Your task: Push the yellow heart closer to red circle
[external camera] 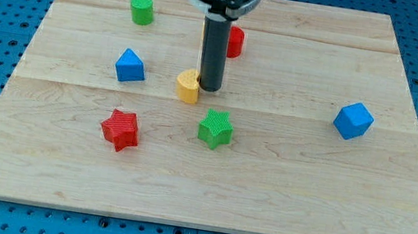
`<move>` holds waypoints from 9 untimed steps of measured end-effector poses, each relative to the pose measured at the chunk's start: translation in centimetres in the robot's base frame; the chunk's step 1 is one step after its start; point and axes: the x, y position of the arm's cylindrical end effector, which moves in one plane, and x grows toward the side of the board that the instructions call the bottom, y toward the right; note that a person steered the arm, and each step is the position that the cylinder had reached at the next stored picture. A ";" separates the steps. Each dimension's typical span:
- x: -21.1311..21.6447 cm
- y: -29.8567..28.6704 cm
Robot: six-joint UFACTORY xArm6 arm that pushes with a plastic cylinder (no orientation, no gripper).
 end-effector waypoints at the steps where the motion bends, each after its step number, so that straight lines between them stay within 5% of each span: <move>1: 2.0 -1.2; 3: 7.3 -3.4; 6: -1.0 -5.2; 9: -2.4 -4.8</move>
